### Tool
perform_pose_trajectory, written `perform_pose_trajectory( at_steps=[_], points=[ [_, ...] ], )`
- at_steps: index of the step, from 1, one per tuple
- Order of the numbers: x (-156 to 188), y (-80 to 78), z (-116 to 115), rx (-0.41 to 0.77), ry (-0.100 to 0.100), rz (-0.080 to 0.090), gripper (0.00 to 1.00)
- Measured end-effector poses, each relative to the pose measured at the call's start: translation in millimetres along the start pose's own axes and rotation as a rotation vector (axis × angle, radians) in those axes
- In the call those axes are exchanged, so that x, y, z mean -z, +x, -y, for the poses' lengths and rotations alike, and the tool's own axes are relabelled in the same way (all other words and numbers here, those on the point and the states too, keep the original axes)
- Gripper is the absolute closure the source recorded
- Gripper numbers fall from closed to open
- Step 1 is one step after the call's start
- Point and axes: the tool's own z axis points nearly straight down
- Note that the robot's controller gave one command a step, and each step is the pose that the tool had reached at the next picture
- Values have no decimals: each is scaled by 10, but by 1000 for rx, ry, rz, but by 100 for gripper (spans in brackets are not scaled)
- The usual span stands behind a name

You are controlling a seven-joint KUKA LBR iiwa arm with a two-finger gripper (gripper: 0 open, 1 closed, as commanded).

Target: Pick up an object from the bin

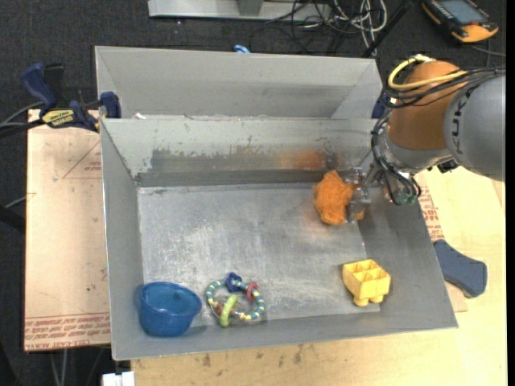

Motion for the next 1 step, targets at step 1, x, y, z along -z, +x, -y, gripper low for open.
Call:
perform_pose_trajectory(
  at_steps=[1],
  points=[
    [1759,339,-146,8,0,0,100]
  ],
)
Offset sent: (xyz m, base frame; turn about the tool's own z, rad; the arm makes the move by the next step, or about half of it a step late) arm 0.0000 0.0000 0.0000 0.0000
